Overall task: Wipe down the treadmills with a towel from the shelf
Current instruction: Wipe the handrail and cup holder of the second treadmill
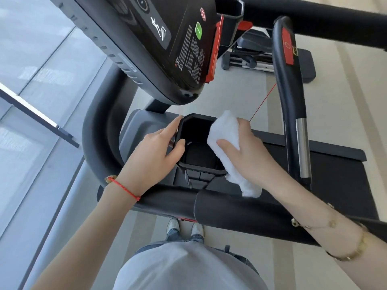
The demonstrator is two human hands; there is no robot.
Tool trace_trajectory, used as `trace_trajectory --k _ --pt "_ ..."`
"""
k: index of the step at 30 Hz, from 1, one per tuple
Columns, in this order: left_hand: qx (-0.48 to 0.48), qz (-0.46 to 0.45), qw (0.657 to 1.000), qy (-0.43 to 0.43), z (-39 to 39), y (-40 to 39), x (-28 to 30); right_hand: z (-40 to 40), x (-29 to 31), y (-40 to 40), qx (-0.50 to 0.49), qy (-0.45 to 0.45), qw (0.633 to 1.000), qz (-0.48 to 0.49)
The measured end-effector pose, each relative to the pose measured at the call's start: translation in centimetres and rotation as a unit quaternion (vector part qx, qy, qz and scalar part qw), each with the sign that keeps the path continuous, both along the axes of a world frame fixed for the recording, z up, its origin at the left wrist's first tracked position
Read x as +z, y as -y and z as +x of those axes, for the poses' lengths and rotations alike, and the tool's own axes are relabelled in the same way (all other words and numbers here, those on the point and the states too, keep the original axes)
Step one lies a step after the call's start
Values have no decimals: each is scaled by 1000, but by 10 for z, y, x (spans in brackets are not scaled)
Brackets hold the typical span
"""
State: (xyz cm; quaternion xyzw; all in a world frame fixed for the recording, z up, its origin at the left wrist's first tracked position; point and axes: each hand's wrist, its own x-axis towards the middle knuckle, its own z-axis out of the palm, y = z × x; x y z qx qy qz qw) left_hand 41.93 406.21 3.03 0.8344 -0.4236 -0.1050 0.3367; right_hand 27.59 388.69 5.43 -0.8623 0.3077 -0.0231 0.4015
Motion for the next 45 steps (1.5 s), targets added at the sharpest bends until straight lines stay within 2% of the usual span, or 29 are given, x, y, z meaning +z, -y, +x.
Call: trace_trajectory --k 3,5,7,9,10,13,16,21,26,30,33,40,42,45 --pt "0 -3 1000 -9 2 0 -3 -14 2 -19 -22 13 999 32" --pt "-2 0 1000 -10 3 0 -5 -19 5 -30 -22 5 1000 3" --pt "-6 2 1000 -12 4 0 -5 -21 11 -43 19 18 993 -114" --pt "-13 0 1000 -21 4 0 -4 -16 12 -52 102 53 950 -292" --pt "-16 0 1000 -27 4 -1 -3 -11 13 -52 145 59 938 -311" --pt "-19 2 999 -29 4 -1 -3 7 21 -36 246 20 951 -185" --pt "-11 1 1000 -21 2 -2 -1 25 28 -14 302 -41 940 -155" --pt "-9 -3 1000 -18 1 -2 1 47 33 -7 365 -138 903 -177" --pt "-6 -2 1000 -13 0 -3 2 73 20 -13 436 -272 823 -243" --pt "-4 3 1000 -12 -2 -2 2 70 21 -15 456 -280 789 -302" --pt "0 10 1000 -13 -3 -2 3 67 27 -12 482 -298 767 -301" --pt "2 31 999 -7 -6 -3 5 64 37 -2 471 -305 784 -267" --pt "4 34 999 -5 -8 -5 6 57 38 -3 451 -270 810 -261" --pt "4 32 999 1 -14 -10 9 39 37 -7 391 -176 871 -238"
